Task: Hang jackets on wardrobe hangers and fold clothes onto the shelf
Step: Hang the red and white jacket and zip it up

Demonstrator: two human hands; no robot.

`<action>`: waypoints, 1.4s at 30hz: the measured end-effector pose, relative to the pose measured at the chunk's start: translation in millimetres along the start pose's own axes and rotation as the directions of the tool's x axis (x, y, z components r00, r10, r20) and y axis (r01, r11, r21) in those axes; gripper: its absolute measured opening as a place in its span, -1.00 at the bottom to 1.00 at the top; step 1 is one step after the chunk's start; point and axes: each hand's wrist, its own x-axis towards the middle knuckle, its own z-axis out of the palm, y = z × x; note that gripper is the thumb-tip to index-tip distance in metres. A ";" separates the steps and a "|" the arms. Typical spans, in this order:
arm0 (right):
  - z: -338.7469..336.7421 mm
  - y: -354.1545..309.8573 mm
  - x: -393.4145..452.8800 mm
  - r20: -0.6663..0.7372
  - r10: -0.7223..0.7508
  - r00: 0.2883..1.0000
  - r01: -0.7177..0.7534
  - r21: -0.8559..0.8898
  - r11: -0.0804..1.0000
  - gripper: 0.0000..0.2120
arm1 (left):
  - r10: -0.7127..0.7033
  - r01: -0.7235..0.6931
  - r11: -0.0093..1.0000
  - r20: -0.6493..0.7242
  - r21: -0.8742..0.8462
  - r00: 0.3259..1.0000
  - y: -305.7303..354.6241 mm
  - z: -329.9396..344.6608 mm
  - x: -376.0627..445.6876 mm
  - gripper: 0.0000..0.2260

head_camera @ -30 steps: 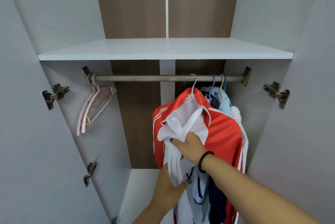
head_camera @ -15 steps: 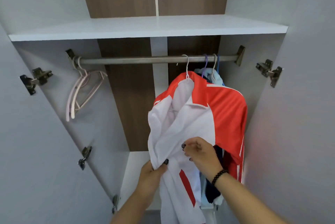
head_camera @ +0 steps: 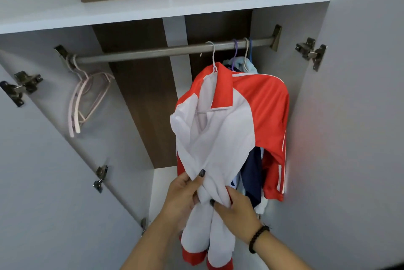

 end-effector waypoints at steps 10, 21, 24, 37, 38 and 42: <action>9.2 -12.7 -17.8 -0.074 0.013 0.997 -0.004 0.120 0.993 -0.88 | -0.289 0.312 0.950 -0.355 0.008 0.889 -80.6 -45.7 -39.7 -0.79; 50.4 -63.9 -45.5 -0.156 0.108 0.982 -0.077 0.191 0.979 -0.88 | -0.460 0.387 0.797 -0.049 -0.464 0.887 -109.3 -102.8 -98.6 -0.63; 59.2 -73.4 -58.8 -0.193 0.137 0.972 -0.089 0.236 0.968 -0.86 | -0.326 0.233 0.856 -0.132 -0.462 0.936 -95.0 -112.0 -105.1 -0.61; 86.5 -57.7 -115.6 -0.251 0.324 0.912 -0.274 0.213 0.938 -0.80 | -0.029 0.042 0.999 -0.438 0.019 0.899 -60.3 -160.1 -137.5 -0.64; 88.4 -55.1 -119.2 -0.251 0.325 0.912 -0.278 0.206 0.938 -0.74 | -0.086 0.075 0.996 -0.411 -0.043 0.908 -59.8 -161.5 -140.4 -0.63; 89.0 -49.9 -133.1 -0.216 0.356 0.909 -0.297 0.262 0.918 -0.67 | -0.327 0.267 0.933 -0.253 -0.243 0.911 -62.7 -158.4 -150.3 -0.59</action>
